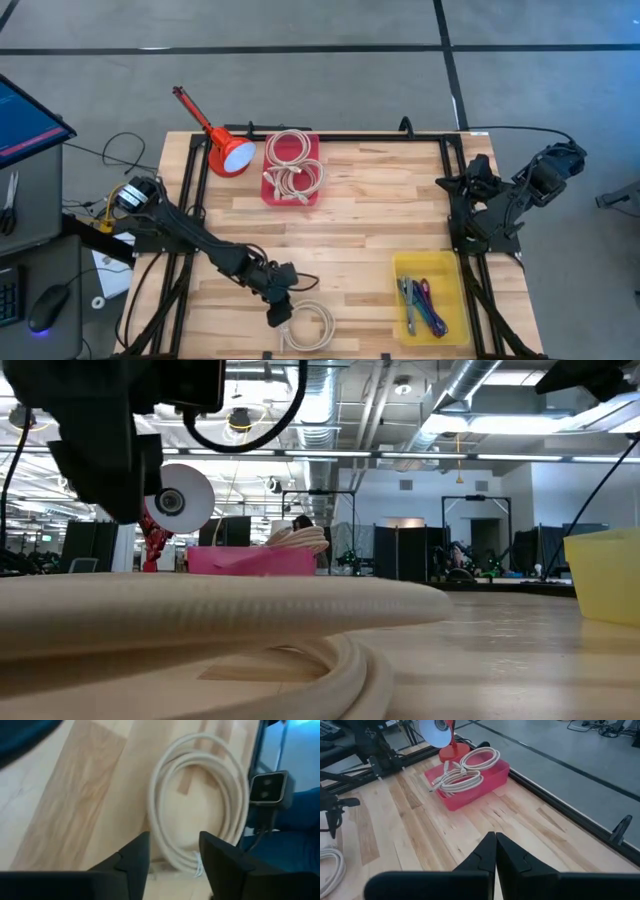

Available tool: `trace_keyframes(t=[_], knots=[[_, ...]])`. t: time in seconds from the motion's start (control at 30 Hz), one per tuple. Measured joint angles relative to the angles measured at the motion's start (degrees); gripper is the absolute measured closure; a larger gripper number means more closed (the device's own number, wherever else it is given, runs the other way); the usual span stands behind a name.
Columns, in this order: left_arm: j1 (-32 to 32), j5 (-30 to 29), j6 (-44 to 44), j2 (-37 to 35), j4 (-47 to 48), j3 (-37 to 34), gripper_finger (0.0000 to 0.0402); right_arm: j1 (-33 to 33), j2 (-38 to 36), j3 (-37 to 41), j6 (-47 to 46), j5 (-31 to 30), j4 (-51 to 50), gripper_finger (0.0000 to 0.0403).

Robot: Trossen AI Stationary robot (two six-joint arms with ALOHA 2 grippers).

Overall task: Pick & Place USB Port
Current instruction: Put the HDMI cable into the red bin

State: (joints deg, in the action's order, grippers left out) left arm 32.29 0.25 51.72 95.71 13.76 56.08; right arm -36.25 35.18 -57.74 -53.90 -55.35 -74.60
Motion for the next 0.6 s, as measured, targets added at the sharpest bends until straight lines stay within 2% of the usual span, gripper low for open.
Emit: trace_keyframes(t=[0.23,0.4,0.6], knots=[[0.0,0.4,-0.2,4.5,-3.8,-0.4,0.0206,0.0,0.0,0.0,-0.1,0.0,0.0,0.0403],[0.0,3.9,1.4,10.4,-8.9,-0.4,0.0204,0.0,0.0,0.0,-0.1,0.0,0.0,0.0403],[0.0,4.3,2.8,12.7,-10.6,-0.1,0.0212,0.0,0.0,0.0,-0.1,0.0,0.0,0.0403]])
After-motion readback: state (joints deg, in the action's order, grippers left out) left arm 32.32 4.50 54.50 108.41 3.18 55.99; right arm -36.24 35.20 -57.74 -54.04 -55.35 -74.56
